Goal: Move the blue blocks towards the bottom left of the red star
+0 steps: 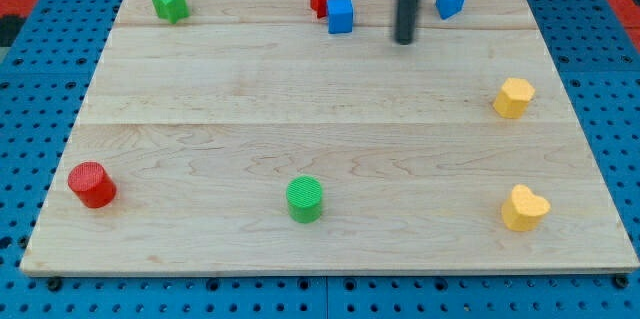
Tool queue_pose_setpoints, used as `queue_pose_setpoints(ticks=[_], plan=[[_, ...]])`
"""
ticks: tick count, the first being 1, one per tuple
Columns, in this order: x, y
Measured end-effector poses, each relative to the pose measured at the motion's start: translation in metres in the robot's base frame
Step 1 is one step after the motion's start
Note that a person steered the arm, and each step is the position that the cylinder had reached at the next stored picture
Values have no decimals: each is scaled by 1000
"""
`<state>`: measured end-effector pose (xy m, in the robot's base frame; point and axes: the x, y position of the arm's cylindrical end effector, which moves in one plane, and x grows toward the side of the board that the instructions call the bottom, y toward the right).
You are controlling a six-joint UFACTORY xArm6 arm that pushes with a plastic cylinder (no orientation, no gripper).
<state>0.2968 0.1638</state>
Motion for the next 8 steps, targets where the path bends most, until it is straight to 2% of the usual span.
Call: queue_pose_setpoints(ticks=[1, 2, 4, 5, 6, 7, 8], plan=[[-53, 69], [-86, 47], [-51, -104], [-52, -89], [-52, -3], [-24, 1], [-21, -60]])
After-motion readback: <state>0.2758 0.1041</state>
